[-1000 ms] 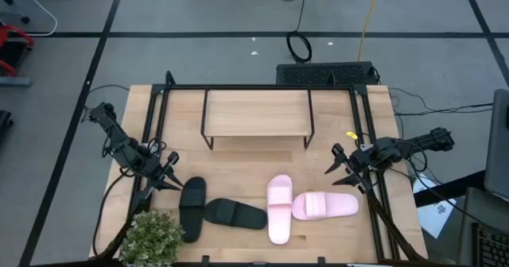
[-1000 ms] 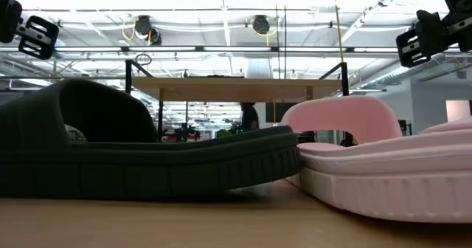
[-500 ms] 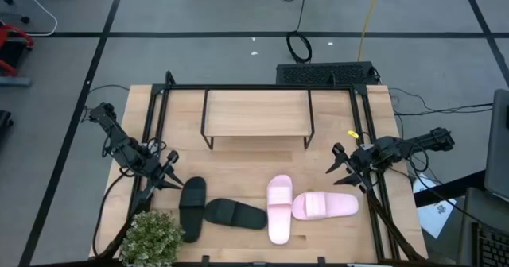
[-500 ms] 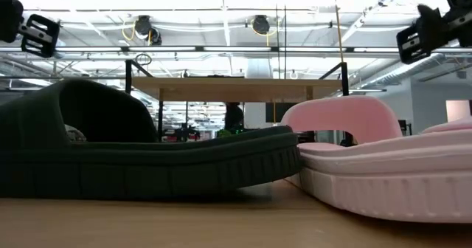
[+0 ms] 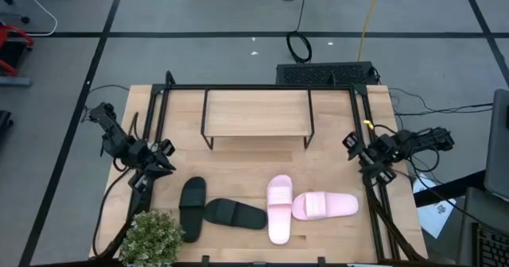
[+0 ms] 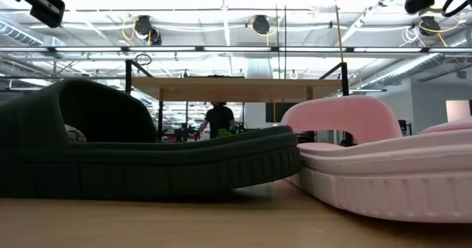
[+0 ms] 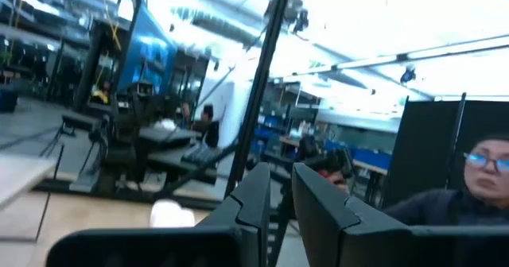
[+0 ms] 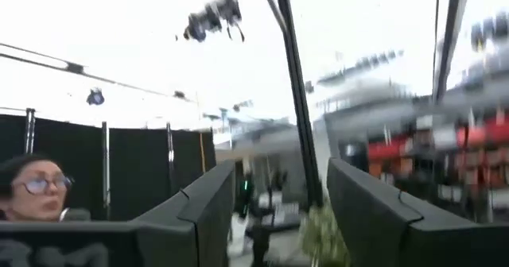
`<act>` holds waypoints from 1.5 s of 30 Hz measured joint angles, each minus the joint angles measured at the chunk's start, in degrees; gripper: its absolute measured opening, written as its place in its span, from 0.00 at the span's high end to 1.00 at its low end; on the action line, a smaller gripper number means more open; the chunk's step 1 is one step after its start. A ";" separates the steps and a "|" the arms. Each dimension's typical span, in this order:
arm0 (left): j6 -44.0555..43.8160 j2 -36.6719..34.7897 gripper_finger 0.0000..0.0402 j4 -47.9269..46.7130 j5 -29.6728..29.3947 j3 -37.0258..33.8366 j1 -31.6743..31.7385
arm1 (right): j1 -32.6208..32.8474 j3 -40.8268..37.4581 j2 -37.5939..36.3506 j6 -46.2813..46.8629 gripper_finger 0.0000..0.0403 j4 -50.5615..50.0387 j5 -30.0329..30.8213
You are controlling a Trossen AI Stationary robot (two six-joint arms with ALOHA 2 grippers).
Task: Pick and place slides into the shelf
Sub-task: Put the left black slide on the shelf
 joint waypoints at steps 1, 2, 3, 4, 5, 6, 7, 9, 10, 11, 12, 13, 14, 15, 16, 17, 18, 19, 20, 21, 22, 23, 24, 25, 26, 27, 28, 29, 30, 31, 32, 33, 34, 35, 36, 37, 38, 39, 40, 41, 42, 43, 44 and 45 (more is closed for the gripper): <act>-0.11 0.00 0.86 0.50 0.02 0.00 0.00 | 0.00 0.00 0.00 -1.16 0.52 1.04 -0.01; -0.16 0.00 0.86 0.66 0.02 0.02 0.00 | 0.00 0.00 0.00 -2.42 0.52 1.71 -0.01; -0.05 0.00 0.86 0.71 0.02 0.02 0.00 | 0.00 0.00 0.02 -3.72 0.52 2.31 0.14; 0.19 0.00 0.86 0.69 0.02 0.02 0.00 | 0.00 0.00 0.02 -5.00 0.52 3.04 0.68; 0.36 0.00 0.86 0.69 0.01 0.02 0.00 | 0.00 0.00 0.00 -6.12 0.52 3.76 1.66; 0.39 0.00 0.86 0.70 0.02 0.04 0.00 | 0.00 0.00 0.00 -6.85 0.52 4.15 2.41; 0.39 0.00 0.86 0.71 0.01 0.04 0.00 | 0.00 0.00 0.01 -7.40 0.52 4.32 2.93; 0.58 0.00 0.86 0.71 0.02 0.07 0.00 | -0.02 0.00 0.19 -8.49 0.52 4.63 2.95; 0.61 0.00 0.86 0.71 0.02 0.07 0.00 | -0.02 0.00 0.34 -8.71 0.52 4.92 2.87; 0.61 0.00 0.86 0.71 0.02 0.07 0.00 | -0.02 0.00 0.54 -8.80 0.52 5.22 2.84; 0.59 0.00 0.86 0.76 0.00 0.07 0.00 | -0.02 0.00 0.87 -8.83 0.52 5.71 2.81; 0.57 0.00 0.86 0.85 -0.18 0.07 0.00 | -0.02 0.00 1.28 -8.86 0.52 6.24 2.73; 0.58 0.00 0.86 1.00 -0.56 0.07 0.00 | -0.02 0.00 1.72 -8.84 0.52 6.69 2.44; 0.61 0.00 0.86 1.20 -0.87 0.07 0.00 | -0.03 0.00 2.34 -8.78 0.52 7.31 1.57; 0.71 0.00 0.86 1.48 -1.31 0.07 0.00 | -0.02 0.00 3.08 -8.56 0.52 8.21 0.53; 0.76 0.00 0.86 1.77 -1.83 0.07 0.00 | -0.02 0.00 3.95 -8.28 0.52 9.32 -0.55; 0.79 0.00 0.86 2.09 -2.27 0.07 0.00 | -0.02 0.07 5.00 -8.22 0.52 10.60 -1.68; 0.76 0.00 0.86 2.43 -2.60 0.07 0.00 | 0.00 0.28 6.15 -8.24 0.52 11.83 -2.08; 0.79 0.00 0.86 2.82 -2.67 0.09 0.00 | 0.00 0.51 7.39 -8.24 0.52 12.72 -2.29; 0.79 0.00 0.86 3.17 -2.66 0.09 0.00 | 0.00 0.87 8.97 -8.47 0.52 13.70 -2.31; 0.79 0.00 0.86 3.54 -2.61 0.09 0.00 | 0.00 1.40 10.54 -9.00 0.52 14.57 -2.17; 0.79 0.00 0.86 3.76 -2.59 0.11 0.00 | 0.00 2.02 12.18 -9.70 0.52 15.39 -1.88; 0.79 0.00 0.86 3.83 -2.62 0.11 0.00 | 0.00 2.72 13.93 -10.45 0.52 16.27 -1.84; 0.79 0.00 0.86 3.83 -2.90 0.11 0.00 | 0.00 3.24 15.62 -11.58 0.52 16.59 -1.87; 0.76 0.00 0.86 3.80 -3.73 0.11 0.00 | 0.00 4.24 17.35 -12.80 0.52 16.43 -1.94; 0.44 0.00 0.86 3.76 -4.90 0.11 0.00 | 0.00 5.58 18.91 -13.94 0.52 17.27 -1.87; 0.19 0.00 0.86 3.68 -5.72 0.11 0.00 | 0.00 6.63 20.22 -15.09 0.52 17.98 -1.87; 0.22 0.00 0.86 3.68 -6.06 0.13 0.02 | -0.02 7.57 21.54 -16.21 0.52 18.46 -1.87; 0.56 0.00 0.86 3.70 -6.03 0.13 0.00 | -0.02 8.58 22.74 -17.06 0.52 19.05 -1.90; 1.17 0.00 0.86 3.66 -5.89 0.13 0.00 | -0.02 9.60 23.92 -17.60 0.52 19.04 -1.89; 1.73 0.00 0.86 3.47 -5.50 0.13 0.00 | 0.00 10.29 24.87 -17.80 0.52 18.78 -1.89; 2.11 0.00 0.86 3.08 -5.12 0.15 0.00 | 0.00 10.89 25.65 -17.89 0.52 18.50 -1.89; 2.46 0.00 0.86 2.35 -5.05 0.17 0.00 | 0.00 11.61 26.40 -17.89 0.52 18.57 -1.89; 2.65 0.00 0.86 1.65 -5.05 0.17 0.00 | 0.00 12.20 27.03 -17.91 0.52 18.81 -1.87; 2.76 0.05 0.86 1.02 -5.08 0.17 0.00 | 0.00 12.59 27.50 -18.08 0.52 18.83 -1.89; 2.75 0.22 0.86 0.78 -5.46 0.17 0.00 | 0.00 12.91 28.01 -18.50 0.52 18.87 -1.87; 2.73 0.59 0.86 0.71 -6.43 0.20 0.00 | 0.00 13.19 28.45 -18.99 0.52 18.85 -1.82; 2.72 1.12 0.86 0.31 -7.34 0.53 0.00 | 0.00 13.30 28.87 -19.50 0.52 18.70 -1.80; 2.74 2.03 0.86 -0.30 -8.23 1.26 0.00 | 0.00 13.43 29.24 -20.12 0.52 18.71 -1.79; 2.74 3.13 0.86 -1.55 -9.16 2.38 0.00 | 0.00 13.52 29.63 -20.69 0.52 19.10 -1.76; 2.84 4.43 0.86 -3.15 -10.03 3.80 0.00 | 0.00 13.55 29.92 -21.28 0.52 19.59 -1.76; 2.78 6.08 0.86 -5.06 -11.19 5.53 0.00 | 0.00 13.55 30.15 -21.97 0.52 19.90 -1.68; 2.54 7.95 0.86 -7.48 -12.35 7.47 0.00 | 0.00 13.60 30.35 -22.55 0.52 20.10 -1.58; 2.03 10.13 0.86 -10.21 -13.59 9.70 0.00 | 0.00 13.60 30.57 -23.15 0.52 20.16 -1.57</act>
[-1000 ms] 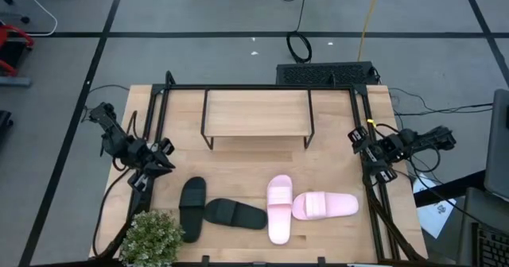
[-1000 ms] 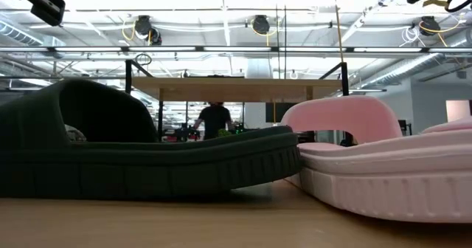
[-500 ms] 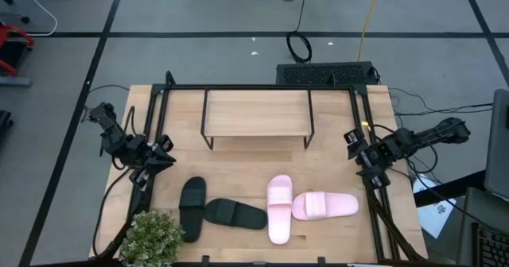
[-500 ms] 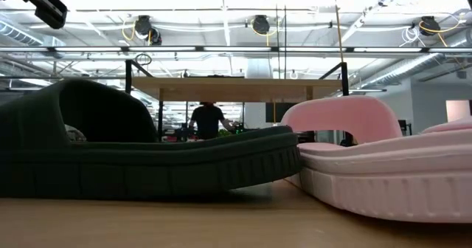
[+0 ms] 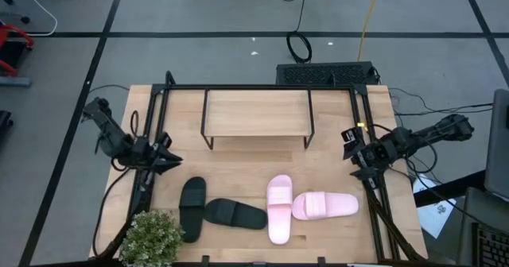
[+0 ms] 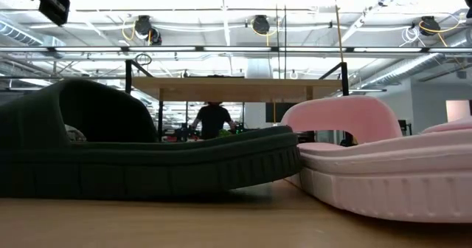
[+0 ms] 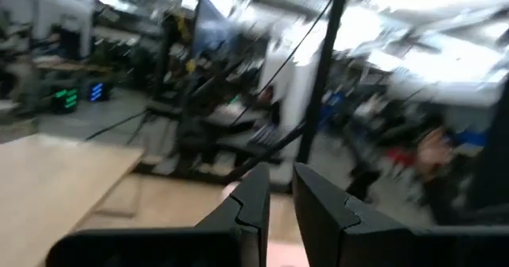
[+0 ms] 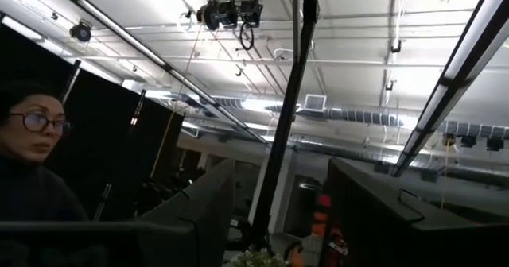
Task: Pick and place slides into the shelf
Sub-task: Put the left black slide on the shelf
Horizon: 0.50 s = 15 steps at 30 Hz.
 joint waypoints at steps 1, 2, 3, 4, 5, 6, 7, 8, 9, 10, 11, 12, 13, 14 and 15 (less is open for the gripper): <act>-0.71 2.45 0.86 -2.86 -1.18 2.53 0.00 | -0.02 0.00 0.16 -0.52 0.52 0.02 0.09; -1.69 5.07 0.86 -5.87 -2.46 5.20 0.00 | -0.02 0.00 0.32 -0.96 0.52 0.04 0.37; -3.02 7.94 0.86 -9.07 -3.74 7.96 0.00 | -0.02 0.00 0.44 -1.27 0.52 0.04 1.25; -4.56 10.96 0.86 -12.50 -4.82 10.87 0.00 | -0.02 0.01 0.58 -1.47 0.52 0.05 2.03; -6.13 14.18 0.86 -15.81 -5.67 13.80 0.00 | -0.03 0.02 0.75 -1.56 0.52 0.05 3.18; -7.77 17.39 0.86 -19.12 -6.57 16.74 0.00 | -0.03 0.02 0.94 -1.58 0.52 0.03 4.03; -9.59 20.97 0.86 -22.33 -7.47 19.73 0.00 | -0.04 0.02 1.15 -1.60 0.52 -0.09 4.93; -11.66 24.37 0.86 -25.39 -8.10 22.79 0.00 | -0.04 0.02 1.34 -1.58 0.52 -0.15 5.77; -13.92 27.72 0.86 -28.53 -8.38 25.66 0.00 | -0.04 0.02 1.53 -1.60 0.52 -0.17 6.10; -16.37 31.18 0.86 -31.55 -8.55 28.53 0.00 | -0.04 0.02 1.74 -1.60 0.52 -0.17 6.19; -18.96 34.36 0.86 -34.26 -8.75 31.19 0.00 | -0.04 0.02 1.96 -1.60 0.52 -0.17 6.17; -21.58 37.49 0.86 -36.75 -8.75 33.76 0.00 | -0.04 0.04 2.14 -1.60 0.52 -0.17 6.16; -24.30 40.56 0.86 -39.36 -8.69 36.09 0.00 | -0.04 0.04 2.32 -1.60 0.52 -0.17 6.17; -27.10 43.46 0.86 -42.15 -8.32 38.42 0.00 | -0.04 0.04 2.52 -1.60 0.52 -0.18 6.19; -29.92 46.15 0.86 -44.38 -7.65 40.69 0.05 | -0.04 0.04 2.67 -1.60 0.52 -0.19 6.17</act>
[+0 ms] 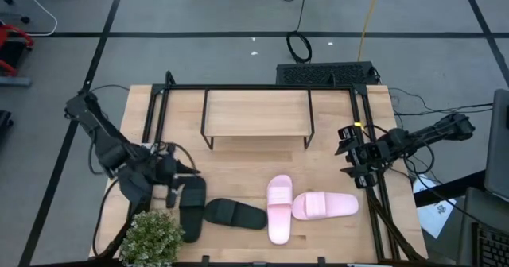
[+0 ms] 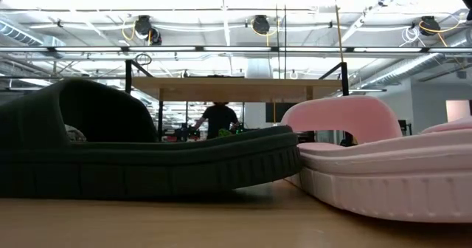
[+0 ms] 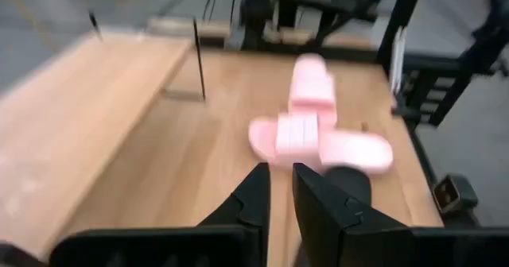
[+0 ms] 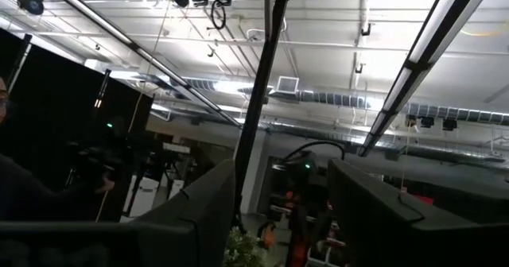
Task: Pick and place slides into the shelf
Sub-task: Put the left black slide on the shelf
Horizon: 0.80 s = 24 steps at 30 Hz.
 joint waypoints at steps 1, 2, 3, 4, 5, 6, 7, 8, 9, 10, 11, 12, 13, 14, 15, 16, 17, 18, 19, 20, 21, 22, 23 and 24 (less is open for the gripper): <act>-2.47 2.64 0.86 -1.64 0.76 2.23 0.07 | 0.00 0.01 0.10 0.00 0.52 0.00 -0.01; -4.76 5.19 0.86 -3.37 1.82 4.21 0.18 | 0.00 0.02 0.28 0.00 0.52 0.00 -0.01; -6.60 7.56 0.86 -5.28 3.20 5.92 0.22 | 0.00 0.02 0.42 0.00 0.52 -0.02 0.01; -8.18 9.85 0.86 -7.06 4.73 7.42 0.23 | 0.00 0.02 0.51 0.00 0.52 -0.04 0.00; -9.60 12.10 0.86 -8.44 6.23 8.83 0.24 | 0.00 0.02 0.61 0.02 0.52 -0.08 -0.06; -11.15 14.21 0.86 -9.49 7.44 10.08 0.31 | 0.00 0.02 0.72 0.04 0.52 -0.14 -0.09; -13.09 16.09 0.86 -10.69 8.57 11.14 0.36 | 0.00 0.03 0.76 0.16 0.52 -0.21 -0.12; -14.90 17.88 0.86 -11.91 10.10 12.03 0.47 | 0.00 0.04 0.77 0.39 0.52 -0.38 -0.14; -16.88 19.68 0.86 -12.99 12.02 12.80 0.58 | 0.02 0.04 0.77 0.66 0.52 -0.54 -0.15; -18.78 21.17 0.86 -13.70 14.31 13.34 0.65 | 0.02 0.04 0.77 1.02 0.52 -0.70 -0.14; -20.56 22.44 0.86 -14.20 16.38 13.59 0.65 | 0.02 0.04 0.77 1.31 0.52 -0.94 -0.16; -22.01 23.51 0.86 -14.48 18.04 13.65 0.67 | 0.02 0.04 0.77 1.43 0.52 -1.13 -0.16; -23.40 24.53 0.86 -14.49 19.37 13.69 0.67 | 0.02 0.04 0.77 1.50 0.52 -1.27 -0.16; -24.78 25.47 0.86 -14.48 20.65 13.74 0.65 | 0.02 0.04 0.77 1.51 0.52 -1.35 -0.16; -26.01 26.36 0.86 -14.68 22.04 13.74 0.65 | 0.02 0.04 0.77 1.51 0.52 -1.39 -0.16; -27.18 27.12 0.86 -15.24 23.36 13.74 0.65 | 0.02 0.04 0.81 1.51 0.52 -1.43 -0.17; -28.38 27.65 0.86 -15.94 24.60 13.74 0.65 | 0.02 0.04 0.82 1.52 0.52 -1.49 -0.17; -29.31 28.03 0.86 -16.60 25.55 13.74 0.65 | 0.02 0.04 0.82 1.53 0.52 -1.52 -0.17; -29.48 28.40 0.86 -17.21 26.03 13.74 0.65 | 0.02 0.04 0.82 1.53 0.52 -1.55 -0.18; -29.34 28.76 0.86 -17.97 26.25 13.74 0.65 | 0.02 0.04 0.82 1.53 0.52 -1.58 -0.18; -29.11 29.09 0.86 -18.90 26.31 13.74 0.47 | 0.02 0.04 0.82 1.53 0.52 -1.60 -0.18; -28.90 29.32 0.86 -19.82 26.38 13.74 0.43 | 0.02 0.04 0.82 1.53 0.52 -1.68 -0.18; -28.93 29.33 0.86 -20.43 26.39 13.74 0.43 | 0.02 0.04 0.82 1.55 0.52 -1.74 -0.18; -29.06 29.27 0.86 -20.64 26.39 13.74 0.43 | 0.02 0.04 0.82 1.55 0.52 -1.79 -0.18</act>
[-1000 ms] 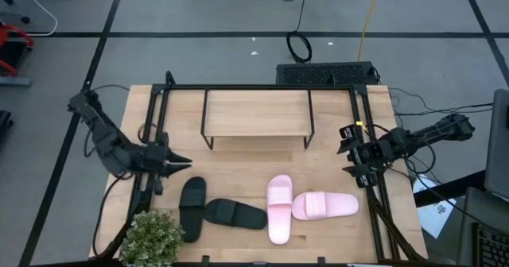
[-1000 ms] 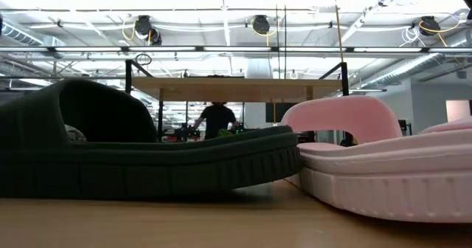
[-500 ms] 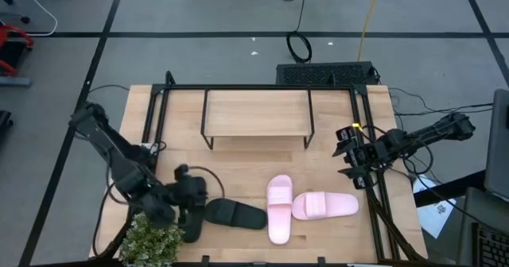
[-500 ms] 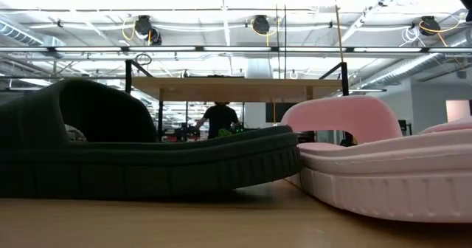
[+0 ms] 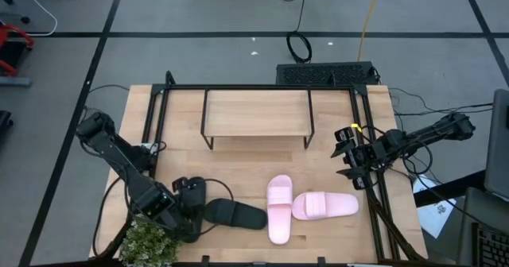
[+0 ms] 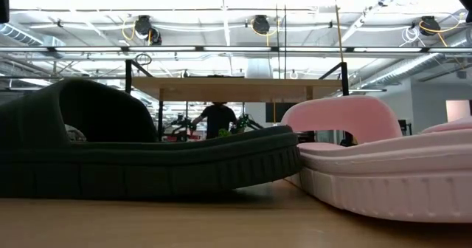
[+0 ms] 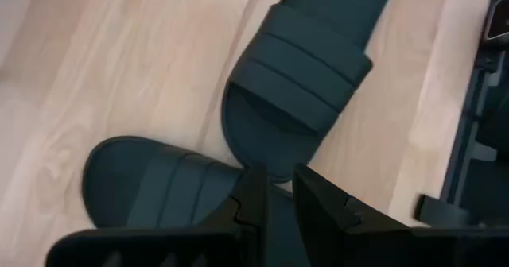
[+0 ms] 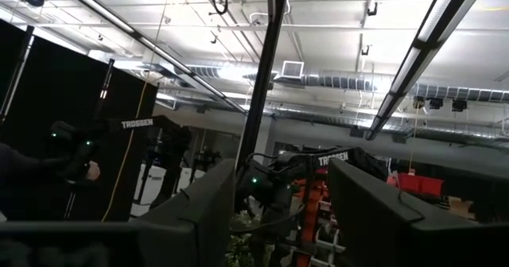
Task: Pick and place slides into the shelf
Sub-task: Put the left black slide on the shelf
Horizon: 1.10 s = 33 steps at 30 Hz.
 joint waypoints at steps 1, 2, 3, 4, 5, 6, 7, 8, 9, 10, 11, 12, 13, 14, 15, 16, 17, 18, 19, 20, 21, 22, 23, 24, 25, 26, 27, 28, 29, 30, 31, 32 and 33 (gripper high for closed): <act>-0.09 -0.05 0.86 0.02 0.10 0.00 0.00 | 0.00 0.00 0.00 0.00 0.52 -0.05 0.00; 0.08 -0.03 0.86 0.05 0.31 0.00 0.00 | 0.00 0.00 0.00 0.00 0.52 -0.05 0.00; 0.62 -0.03 0.86 0.03 0.39 0.00 0.02 | 0.00 0.00 0.00 0.00 0.52 -0.05 0.00; 1.41 -0.03 0.86 0.03 0.39 0.00 0.02 | 0.00 0.00 0.00 0.00 0.52 -0.05 0.00; 2.10 -0.03 0.86 0.05 0.39 0.00 0.02 | 0.00 0.00 0.00 0.00 0.52 -0.05 0.00; 2.27 -0.03 0.86 0.05 0.43 0.00 0.02 | 0.00 0.00 0.00 0.00 0.52 -0.05 -0.02; 2.24 -0.03 0.86 0.04 0.44 0.00 0.10 | 0.00 0.00 0.00 0.00 0.52 -0.07 -0.02; 2.16 -0.03 0.86 0.06 0.46 0.00 0.25 | 0.00 0.00 0.00 0.00 0.52 -0.10 -0.02; 1.85 -0.03 0.86 0.06 0.48 0.00 0.35 | 0.00 0.02 0.00 -0.04 0.52 -0.19 -0.02; 1.43 -0.03 0.86 0.01 0.49 0.00 0.45 | 0.00 0.02 0.00 -0.07 0.52 -0.29 -0.02; 1.00 -0.03 0.86 -0.12 0.52 0.00 0.53 | 0.00 0.02 0.00 -0.07 0.52 -0.33 -0.02; 0.48 -0.03 0.86 -0.30 0.55 0.00 0.59 | 0.00 0.02 0.00 -0.07 0.52 -0.36 -0.02; 0.18 -0.03 0.86 -0.64 0.57 0.00 0.59 | 0.00 0.02 0.00 -0.09 0.52 -0.48 -0.02; 0.06 -0.03 0.86 -1.01 0.65 0.00 0.64 | 0.00 0.02 0.00 -0.11 0.52 -0.62 -0.02; 0.15 -0.03 0.86 -1.24 1.07 0.00 0.73 | 0.00 0.02 0.00 -0.11 0.52 -0.78 -0.02; 0.27 -0.03 0.86 -1.38 1.69 0.00 0.97 | 0.00 0.02 0.00 -0.11 0.52 -0.83 -0.02; 0.26 -0.03 0.86 -1.52 2.12 0.00 1.19 | 0.00 0.02 0.00 -0.13 0.52 -0.85 -0.02; 0.23 -0.03 0.86 -1.68 2.40 0.00 1.36 | 0.00 0.02 0.00 -0.14 0.52 -0.81 -0.02; 0.22 -0.03 0.86 -1.91 2.73 0.00 1.56 | 0.00 0.02 0.00 -0.15 0.52 -0.81 -0.02; 0.24 -0.03 0.86 -2.09 3.21 0.00 1.69 | 0.00 0.02 0.00 -0.17 0.52 -0.81 -0.02; 0.27 -0.03 0.85 -2.25 3.65 0.00 1.87 | 0.00 0.02 0.00 -0.17 0.52 -0.82 -0.02; 0.29 -0.03 0.84 -2.31 4.05 -0.02 2.06 | 0.00 0.02 0.00 -0.18 0.52 -0.82 -0.02; 0.23 -0.03 0.82 -2.27 4.74 -0.01 2.30 | 0.00 0.02 0.00 -0.20 0.52 -0.81 -0.02; 0.21 -0.03 0.80 -2.27 5.01 -0.02 2.61 | 0.00 0.02 0.00 -0.20 0.52 -0.81 -0.02; 0.27 -0.03 0.78 -2.27 5.16 -0.02 2.93 | 0.00 0.02 0.00 -0.20 0.52 -0.81 -0.02; 0.43 -0.03 0.76 -2.27 5.17 -0.02 3.18 | 0.00 0.02 0.00 -0.20 0.52 -0.81 -0.02; 0.89 -0.03 0.73 -2.27 5.13 -0.02 3.38 | 0.02 0.02 0.00 -0.20 0.52 -0.81 -0.02; 1.45 -0.03 0.70 -2.28 5.14 -0.02 3.62 | 0.01 0.02 0.00 -0.20 0.52 -0.81 -0.02; 1.92 -0.03 0.68 -2.29 5.14 -0.02 3.77 | 0.01 0.02 0.00 -0.20 0.52 -0.81 -0.02; 2.41 -0.03 0.65 -2.27 5.13 -0.02 3.93 | 0.02 0.02 0.00 -0.20 0.52 -0.81 -0.02; 2.94 -0.03 0.63 -2.23 5.14 -0.02 4.11 | 0.02 0.02 0.00 -0.20 0.52 -0.81 -0.02; 3.00 -0.03 0.60 -2.10 5.19 -0.02 4.21 | 0.00 0.02 0.00 -0.20 0.52 -0.81 -0.02; 2.93 -0.03 0.59 -2.05 5.25 -0.02 4.27 | 0.00 0.02 0.00 -0.20 0.52 -0.81 -0.02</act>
